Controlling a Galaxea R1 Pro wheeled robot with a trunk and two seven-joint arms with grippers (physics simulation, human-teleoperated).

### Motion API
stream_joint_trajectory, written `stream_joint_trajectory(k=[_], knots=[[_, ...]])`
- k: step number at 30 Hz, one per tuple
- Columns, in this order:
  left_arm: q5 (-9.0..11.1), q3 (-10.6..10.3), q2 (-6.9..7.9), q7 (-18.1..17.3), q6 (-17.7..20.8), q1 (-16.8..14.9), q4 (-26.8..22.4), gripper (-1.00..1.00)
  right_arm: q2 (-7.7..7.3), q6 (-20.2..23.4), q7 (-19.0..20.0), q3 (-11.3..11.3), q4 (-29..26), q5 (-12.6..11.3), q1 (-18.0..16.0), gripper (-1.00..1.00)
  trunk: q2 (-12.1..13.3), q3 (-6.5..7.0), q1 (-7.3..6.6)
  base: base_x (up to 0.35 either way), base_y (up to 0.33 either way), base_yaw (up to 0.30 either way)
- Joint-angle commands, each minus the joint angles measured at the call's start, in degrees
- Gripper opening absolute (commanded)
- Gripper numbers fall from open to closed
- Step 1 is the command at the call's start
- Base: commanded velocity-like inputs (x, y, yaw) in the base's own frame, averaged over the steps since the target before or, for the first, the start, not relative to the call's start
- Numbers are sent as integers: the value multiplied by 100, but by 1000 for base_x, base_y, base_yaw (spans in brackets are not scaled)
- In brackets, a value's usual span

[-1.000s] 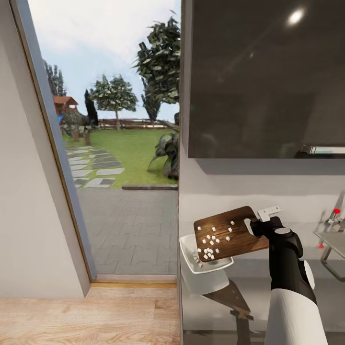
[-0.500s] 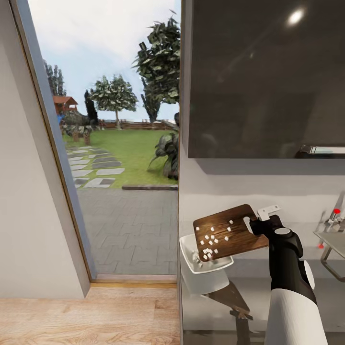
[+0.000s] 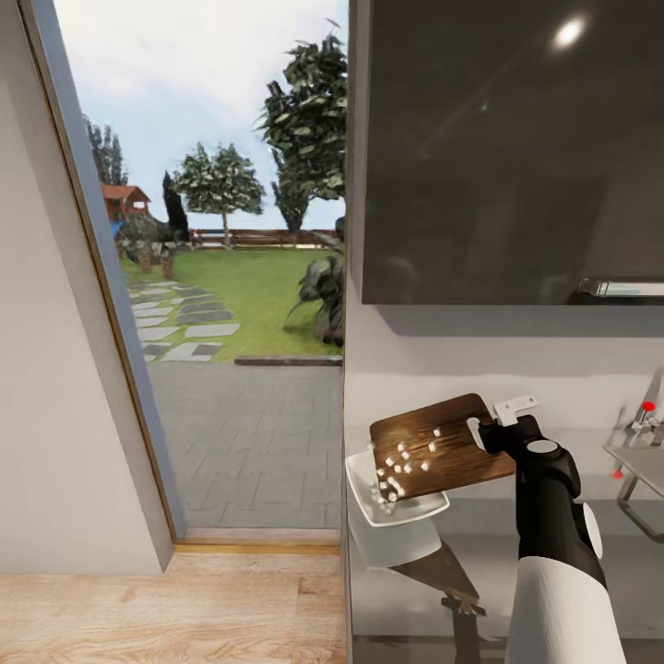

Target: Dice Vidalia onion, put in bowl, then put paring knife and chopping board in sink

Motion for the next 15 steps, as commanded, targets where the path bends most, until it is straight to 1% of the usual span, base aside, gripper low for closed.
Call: stream_joint_trajectory(k=[1,5,10,15], knots=[[36,-30,3,34,-11,4,-7,100,-6,2,48,-13,-9,40,-4,-100,-4,-1,2,0,0,0],[36,-30,3,34,-11,4,-6,100,-54,2,48,-13,-9,34,-4,-100,-4,-1,2,7,0,0],[36,-30,3,34,-13,4,-6,100,-64,2,48,-13,-9,34,-4,-100,-4,-1,2,122,-16,0],[36,-30,3,34,-13,4,-5,100,-65,2,48,-13,-9,33,-5,-100,-4,-1,2,33,-3,0]])
